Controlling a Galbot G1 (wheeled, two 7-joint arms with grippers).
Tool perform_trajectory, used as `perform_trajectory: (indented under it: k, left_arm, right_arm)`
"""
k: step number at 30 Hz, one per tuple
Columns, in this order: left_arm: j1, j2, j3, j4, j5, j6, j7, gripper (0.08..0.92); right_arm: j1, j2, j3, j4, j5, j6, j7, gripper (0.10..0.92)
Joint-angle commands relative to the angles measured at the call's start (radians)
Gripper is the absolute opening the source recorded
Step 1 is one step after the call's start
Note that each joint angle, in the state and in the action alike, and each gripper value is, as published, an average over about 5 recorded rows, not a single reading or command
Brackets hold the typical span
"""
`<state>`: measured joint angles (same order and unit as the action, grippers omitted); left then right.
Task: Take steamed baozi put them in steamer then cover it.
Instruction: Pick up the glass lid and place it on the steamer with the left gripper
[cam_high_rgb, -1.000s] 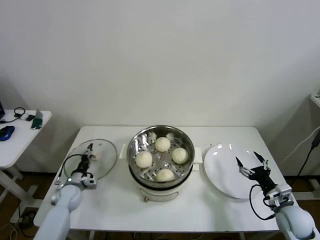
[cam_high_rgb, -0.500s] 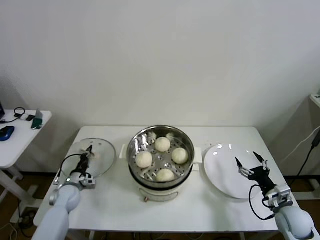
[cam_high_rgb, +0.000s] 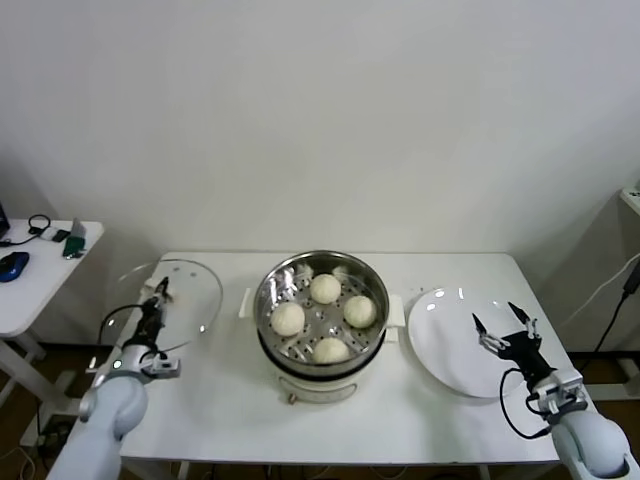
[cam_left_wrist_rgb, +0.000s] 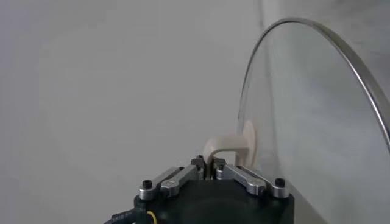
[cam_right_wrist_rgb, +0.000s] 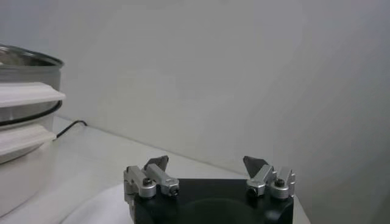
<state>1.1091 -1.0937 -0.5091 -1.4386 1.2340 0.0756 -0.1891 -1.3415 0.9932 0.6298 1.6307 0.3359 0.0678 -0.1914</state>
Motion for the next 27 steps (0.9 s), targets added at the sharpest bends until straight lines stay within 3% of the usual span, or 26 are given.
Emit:
perform_trajectory:
  k: [1,9,15,27]
  left_arm:
    - [0.169,0.033,-0.049,-0.271,-0.061,0.071,-0.029,0.154]
    - [0.28,0.063,-0.075,-0.481,-0.078,0.223,-0.022,0.154]
    - [0.295,0.107,-0.03,-0.617,-0.097,0.328,0.009,0.154]
    - [0.15,0.192,0.3,-0.739,-0.116,0.516,0.129,0.154]
  right_arm:
    - [0.008,-0.001,-0.001,-0.008,-0.004,0.005,-0.005,0.823]
    - [0.027,-0.003,-0.012,-0.026,-0.018,0.01,-0.012,0.823]
    - [0.043,-0.004,-0.023,-0.044,-0.024,0.014,-0.016,0.823]
    - [0.081,0.022,-0.06,-0.093,-0.052,0.027,-0.027,0.823]
